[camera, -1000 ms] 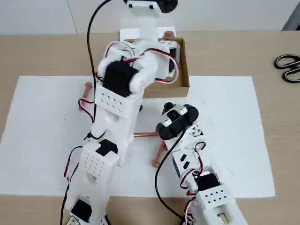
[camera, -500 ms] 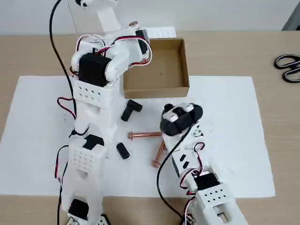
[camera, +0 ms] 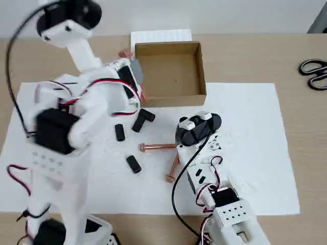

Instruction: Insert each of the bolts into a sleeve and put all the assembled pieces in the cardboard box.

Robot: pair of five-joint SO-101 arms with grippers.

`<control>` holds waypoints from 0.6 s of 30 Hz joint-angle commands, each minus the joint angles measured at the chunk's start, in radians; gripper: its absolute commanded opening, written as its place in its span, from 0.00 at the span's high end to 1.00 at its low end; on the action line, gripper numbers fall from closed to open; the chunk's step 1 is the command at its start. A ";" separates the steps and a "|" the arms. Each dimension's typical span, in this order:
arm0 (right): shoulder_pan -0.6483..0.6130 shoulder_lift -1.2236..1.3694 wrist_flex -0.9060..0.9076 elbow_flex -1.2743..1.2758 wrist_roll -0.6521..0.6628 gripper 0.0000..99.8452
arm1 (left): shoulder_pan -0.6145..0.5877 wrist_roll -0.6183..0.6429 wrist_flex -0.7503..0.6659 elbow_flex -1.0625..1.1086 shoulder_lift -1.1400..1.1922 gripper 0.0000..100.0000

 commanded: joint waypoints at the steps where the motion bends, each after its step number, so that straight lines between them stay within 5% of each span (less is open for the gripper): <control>1: -0.001 0.002 0.002 -0.034 0.008 1.00 | 0.023 0.009 -0.262 0.343 -0.130 0.99; 13: -0.097 0.002 0.002 -0.035 0.215 1.00 | 0.106 0.008 -0.848 0.851 -0.293 0.99; 18: -0.107 0.002 0.002 -0.035 0.247 1.00 | 0.109 0.008 -0.845 0.869 -0.298 0.99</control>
